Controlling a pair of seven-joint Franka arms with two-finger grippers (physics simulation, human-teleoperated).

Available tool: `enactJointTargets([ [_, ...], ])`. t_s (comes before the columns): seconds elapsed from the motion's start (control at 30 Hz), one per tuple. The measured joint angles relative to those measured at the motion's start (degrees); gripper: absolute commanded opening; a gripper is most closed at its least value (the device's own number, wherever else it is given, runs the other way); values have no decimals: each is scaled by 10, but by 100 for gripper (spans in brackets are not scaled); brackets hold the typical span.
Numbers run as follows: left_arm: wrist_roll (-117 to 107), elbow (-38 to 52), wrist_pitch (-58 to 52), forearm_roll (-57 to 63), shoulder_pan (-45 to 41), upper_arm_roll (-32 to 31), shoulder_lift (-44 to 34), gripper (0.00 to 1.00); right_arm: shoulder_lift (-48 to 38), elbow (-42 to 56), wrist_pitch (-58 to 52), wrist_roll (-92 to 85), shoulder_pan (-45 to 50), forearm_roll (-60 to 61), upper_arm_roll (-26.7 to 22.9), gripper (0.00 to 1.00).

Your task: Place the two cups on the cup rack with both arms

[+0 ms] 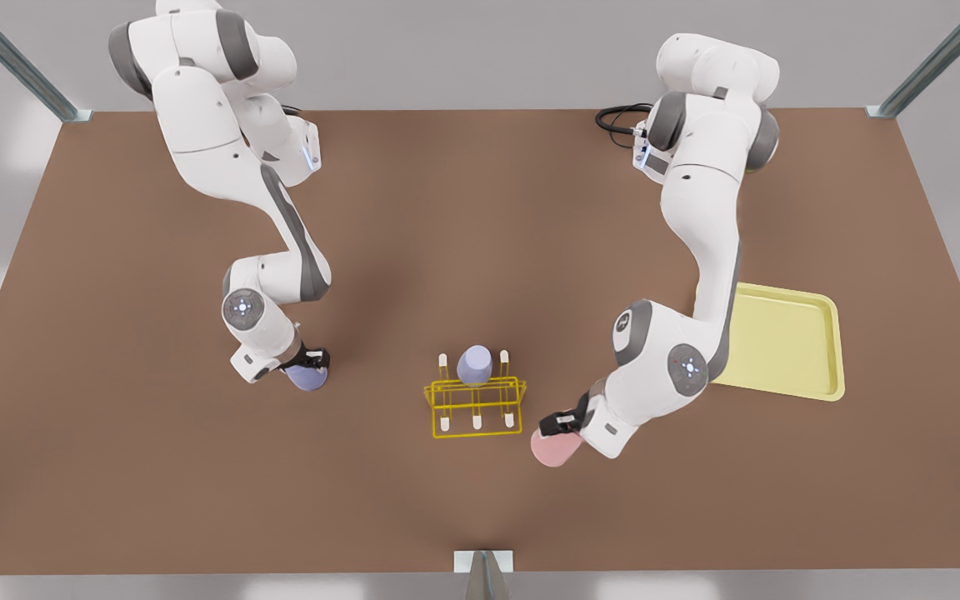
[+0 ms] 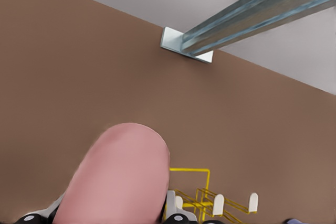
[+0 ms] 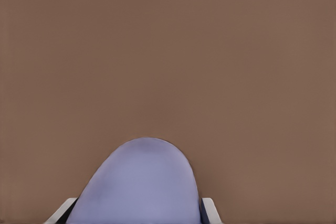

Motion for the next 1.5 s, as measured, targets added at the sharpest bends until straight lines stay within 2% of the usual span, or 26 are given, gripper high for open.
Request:
enactJointTargets([
  [0.37, -135, 11, 3, -14, -42, -2, 14, 82, -3, 103, 1, -2, 5, 157, 65, 85],
  [0.67, -198, 14, 1, -14, -50, -1, 15, 84, 124, 334, -67, -3, -15, 246, 80, 85],
  [0.7, -203, 14, -1, -14, -50, -1, 15, 87, 138, 357, -76, -4, -16, 255, 83, 85],
  [0.73, -208, 14, -2, -15, -50, -1, 14, 100, 151, 375, -84, -4, -16, 263, 86, 85],
  [0.8, -217, 13, -7, -15, -51, -1, 14, 100, 169, 400, -96, -4, -17, 274, 93, 85],
  [1.37, -264, 25, -139, -18, -52, 1, -31, 100, 244, 495, -120, -4, -18, 314, 164, 85],
  [1.43, -256, 24, -172, 31, -37, 22, -53, 100, 250, 498, -120, -5, -18, 314, 171, 85],
  [1.5, -214, 24, -249, 128, 22, 30, -98, 100, 253, 499, -121, -5, -18, 314, 174, 85],
])
